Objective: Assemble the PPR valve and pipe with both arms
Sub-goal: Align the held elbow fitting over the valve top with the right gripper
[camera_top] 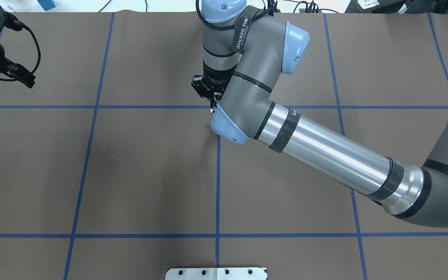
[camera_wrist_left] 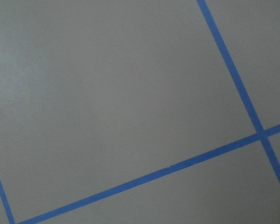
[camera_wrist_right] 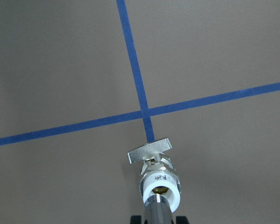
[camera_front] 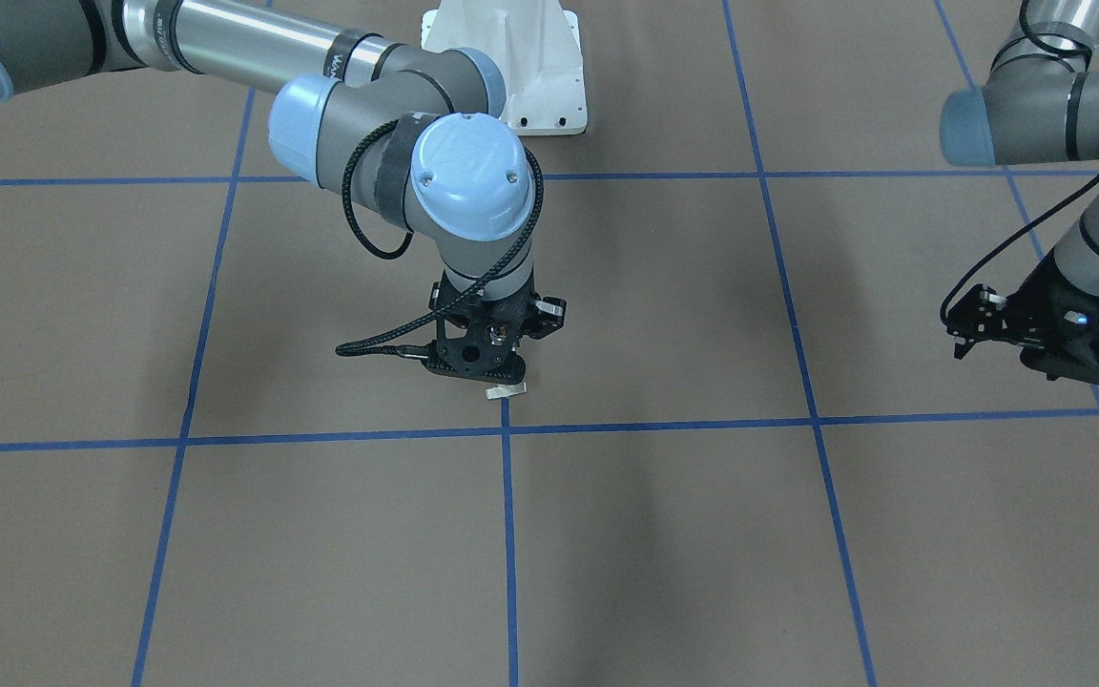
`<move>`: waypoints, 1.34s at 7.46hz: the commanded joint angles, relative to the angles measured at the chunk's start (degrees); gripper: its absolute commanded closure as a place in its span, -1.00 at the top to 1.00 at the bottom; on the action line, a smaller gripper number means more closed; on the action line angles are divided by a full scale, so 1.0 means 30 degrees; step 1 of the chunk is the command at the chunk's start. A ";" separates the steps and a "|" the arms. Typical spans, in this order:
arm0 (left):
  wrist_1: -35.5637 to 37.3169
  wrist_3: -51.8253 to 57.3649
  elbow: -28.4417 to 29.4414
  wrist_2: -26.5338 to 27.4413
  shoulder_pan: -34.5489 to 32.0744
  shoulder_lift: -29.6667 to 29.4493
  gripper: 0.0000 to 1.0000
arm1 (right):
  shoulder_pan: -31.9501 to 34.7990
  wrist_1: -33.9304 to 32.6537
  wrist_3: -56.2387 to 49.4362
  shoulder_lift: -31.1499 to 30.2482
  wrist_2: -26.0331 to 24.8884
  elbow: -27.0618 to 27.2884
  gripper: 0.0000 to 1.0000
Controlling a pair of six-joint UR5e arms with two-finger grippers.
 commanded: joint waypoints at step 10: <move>0.0000 -0.0040 -0.0010 0.0000 0.0030 -0.0058 1.00 | -0.0105 0.0056 -0.0058 -0.0086 -0.0206 -0.0249 -1.00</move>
